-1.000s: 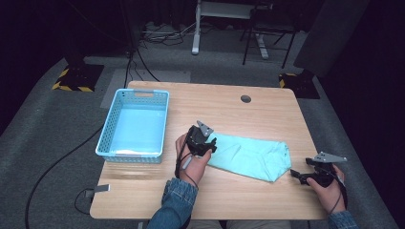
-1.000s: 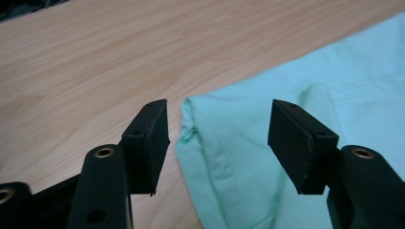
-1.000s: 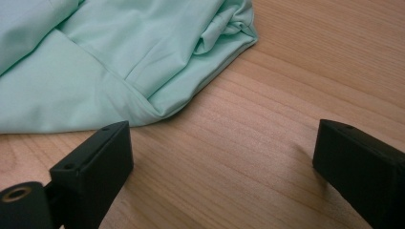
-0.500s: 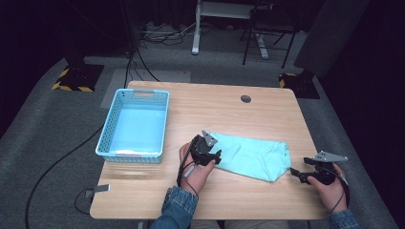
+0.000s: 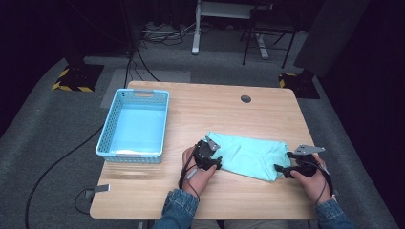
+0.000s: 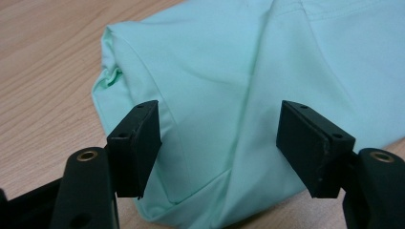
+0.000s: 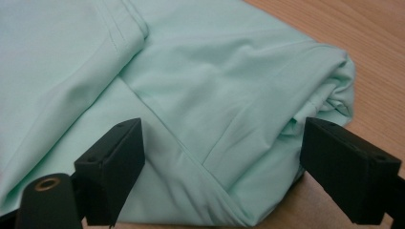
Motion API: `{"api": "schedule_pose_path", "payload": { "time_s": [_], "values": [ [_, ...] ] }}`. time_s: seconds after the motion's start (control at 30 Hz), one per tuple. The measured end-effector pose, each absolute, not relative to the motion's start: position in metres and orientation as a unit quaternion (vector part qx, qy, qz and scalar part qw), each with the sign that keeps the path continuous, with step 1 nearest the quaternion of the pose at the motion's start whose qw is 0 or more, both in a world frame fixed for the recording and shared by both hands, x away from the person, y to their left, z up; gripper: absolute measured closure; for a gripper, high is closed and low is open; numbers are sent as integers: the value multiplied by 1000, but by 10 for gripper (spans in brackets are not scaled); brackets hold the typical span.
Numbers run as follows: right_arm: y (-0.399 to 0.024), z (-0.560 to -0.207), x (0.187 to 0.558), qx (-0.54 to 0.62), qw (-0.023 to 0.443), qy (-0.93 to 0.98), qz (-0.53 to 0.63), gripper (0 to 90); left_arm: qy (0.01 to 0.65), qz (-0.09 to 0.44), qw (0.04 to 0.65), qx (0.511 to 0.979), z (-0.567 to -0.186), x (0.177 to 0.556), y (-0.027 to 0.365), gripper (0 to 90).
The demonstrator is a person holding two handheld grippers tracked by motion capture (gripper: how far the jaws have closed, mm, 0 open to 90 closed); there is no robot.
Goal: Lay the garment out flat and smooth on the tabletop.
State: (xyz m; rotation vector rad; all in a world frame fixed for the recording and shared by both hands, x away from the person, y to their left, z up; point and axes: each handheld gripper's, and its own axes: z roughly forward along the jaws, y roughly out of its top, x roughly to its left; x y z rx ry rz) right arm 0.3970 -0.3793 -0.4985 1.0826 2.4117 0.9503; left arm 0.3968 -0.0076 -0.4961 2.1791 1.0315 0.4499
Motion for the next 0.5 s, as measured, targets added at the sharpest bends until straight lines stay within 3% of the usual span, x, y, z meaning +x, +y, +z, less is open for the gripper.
{"api": "schedule_pose_path", "payload": {
  "time_s": [0.2, 0.5],
  "values": [
    [-386, -501, 418, 399, 162, 835, 343, 139, 403, 171, 341, 832, -498, 406, -8, 310],
    [-366, -484, 416, 364, 171, 844, 354, 246, 381, 180, 350, 837, -487, 402, -21, 305]
  ]
}}
